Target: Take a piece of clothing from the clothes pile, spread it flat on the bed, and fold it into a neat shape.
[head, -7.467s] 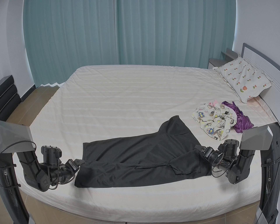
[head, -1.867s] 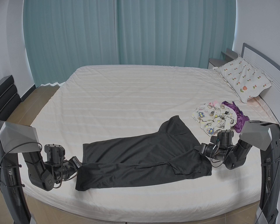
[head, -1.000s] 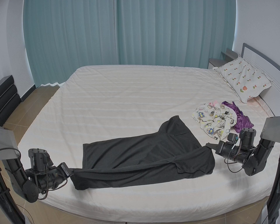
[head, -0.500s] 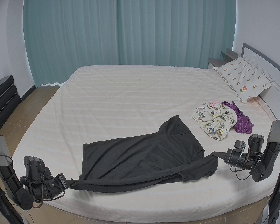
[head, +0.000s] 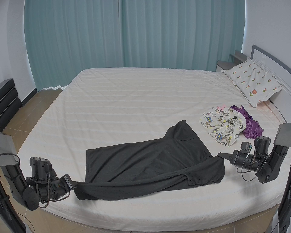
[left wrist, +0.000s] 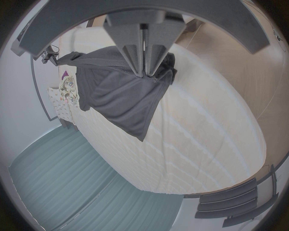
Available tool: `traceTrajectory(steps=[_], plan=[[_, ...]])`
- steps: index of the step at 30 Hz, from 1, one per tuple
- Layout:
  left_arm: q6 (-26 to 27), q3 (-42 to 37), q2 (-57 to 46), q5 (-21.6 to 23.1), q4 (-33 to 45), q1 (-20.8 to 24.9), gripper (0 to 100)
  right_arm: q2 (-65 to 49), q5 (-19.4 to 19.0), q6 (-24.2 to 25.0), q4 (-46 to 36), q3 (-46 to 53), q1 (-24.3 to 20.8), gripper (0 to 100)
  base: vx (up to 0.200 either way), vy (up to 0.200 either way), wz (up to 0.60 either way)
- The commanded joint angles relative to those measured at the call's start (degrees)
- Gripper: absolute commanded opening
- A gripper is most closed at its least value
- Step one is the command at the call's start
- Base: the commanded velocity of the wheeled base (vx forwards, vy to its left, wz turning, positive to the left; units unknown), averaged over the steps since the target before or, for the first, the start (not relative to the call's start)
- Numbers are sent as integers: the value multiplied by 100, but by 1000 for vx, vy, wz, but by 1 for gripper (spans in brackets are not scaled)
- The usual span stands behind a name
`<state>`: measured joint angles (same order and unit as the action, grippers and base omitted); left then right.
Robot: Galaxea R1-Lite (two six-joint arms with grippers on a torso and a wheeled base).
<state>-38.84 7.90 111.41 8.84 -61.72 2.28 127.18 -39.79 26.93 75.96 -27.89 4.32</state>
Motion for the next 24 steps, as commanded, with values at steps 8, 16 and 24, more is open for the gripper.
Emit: traceTrajectory(steps=[8, 16, 24], plan=[[-27, 1223, 1243, -427, -15, -140, 0, 773, 147, 14, -846, -1289, -265, 0, 0, 0, 0], [-36, 1908, 1981, -655, -15, -105, 0, 1168, 296, 14, -1259, -1878, -344, 0, 0, 0, 0], [-36, 2269, 2245, -664, -7, -87, 0, 1441, 463, 14, -1391, -2229, -352, 0, 0, 0, 0]])
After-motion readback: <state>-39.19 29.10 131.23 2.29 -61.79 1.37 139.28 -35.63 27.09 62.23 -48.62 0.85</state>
